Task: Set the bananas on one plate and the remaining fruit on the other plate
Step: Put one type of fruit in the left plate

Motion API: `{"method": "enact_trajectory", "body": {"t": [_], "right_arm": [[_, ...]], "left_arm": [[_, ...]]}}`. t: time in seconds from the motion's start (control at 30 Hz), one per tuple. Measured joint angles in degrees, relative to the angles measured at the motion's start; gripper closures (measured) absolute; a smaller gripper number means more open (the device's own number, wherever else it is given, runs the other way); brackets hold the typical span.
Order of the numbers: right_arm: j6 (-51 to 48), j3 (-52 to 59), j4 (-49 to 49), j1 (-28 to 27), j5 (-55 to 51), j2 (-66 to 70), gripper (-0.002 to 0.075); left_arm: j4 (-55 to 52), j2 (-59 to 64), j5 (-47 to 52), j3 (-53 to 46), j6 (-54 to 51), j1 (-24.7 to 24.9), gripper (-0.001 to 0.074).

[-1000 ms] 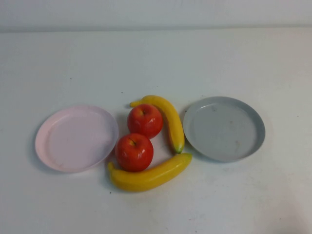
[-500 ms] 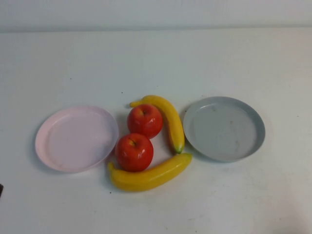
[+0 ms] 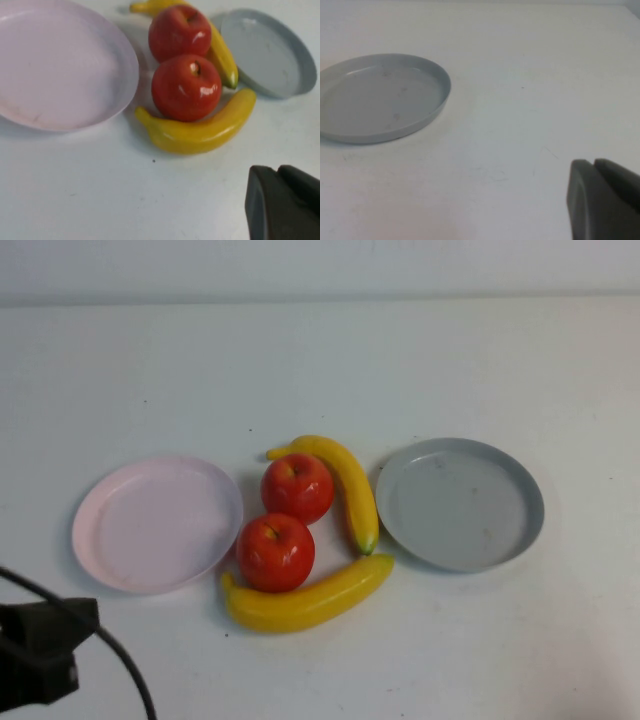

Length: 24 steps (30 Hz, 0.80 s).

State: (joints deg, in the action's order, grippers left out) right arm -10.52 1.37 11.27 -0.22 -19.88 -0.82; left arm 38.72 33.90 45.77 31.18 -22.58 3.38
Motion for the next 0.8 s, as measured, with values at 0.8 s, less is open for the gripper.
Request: {"method": "enact_trajectory", "body": {"t": [0.8], "right_arm": [[0.0,0.0,0.0,0.0,0.0,0.0,0.0741]], "left_arm": [[-25.1,43.6,7.8,33.5,5.3,26.8,0.0733]]}}
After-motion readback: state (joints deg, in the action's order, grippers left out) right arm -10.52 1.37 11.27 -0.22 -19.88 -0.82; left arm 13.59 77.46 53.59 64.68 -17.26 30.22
